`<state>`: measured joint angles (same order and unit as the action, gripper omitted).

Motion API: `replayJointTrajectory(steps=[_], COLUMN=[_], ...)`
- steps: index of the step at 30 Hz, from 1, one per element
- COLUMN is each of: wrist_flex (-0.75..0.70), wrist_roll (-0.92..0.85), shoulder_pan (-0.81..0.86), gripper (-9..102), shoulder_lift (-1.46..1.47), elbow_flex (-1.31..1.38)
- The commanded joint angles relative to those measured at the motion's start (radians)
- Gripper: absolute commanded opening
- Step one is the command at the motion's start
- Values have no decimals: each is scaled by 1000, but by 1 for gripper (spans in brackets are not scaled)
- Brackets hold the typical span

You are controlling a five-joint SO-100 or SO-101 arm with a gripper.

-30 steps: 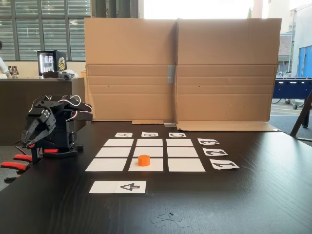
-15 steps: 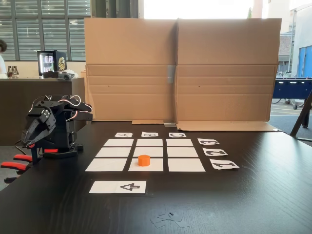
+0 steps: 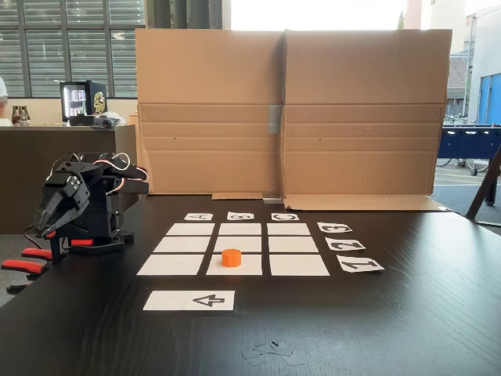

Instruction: Pick up the round, orange token and place it in the grid on square B1.

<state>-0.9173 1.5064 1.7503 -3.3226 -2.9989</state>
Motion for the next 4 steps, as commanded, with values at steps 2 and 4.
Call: replayJointTrajectory(steps=[2,4], wrist_flex=[17,17], wrist_roll=[6,6], shoulder_pan=[51,51], gripper=[-1,-1], shoulder_lift=[-6,-6], elbow_flex=[5,5])
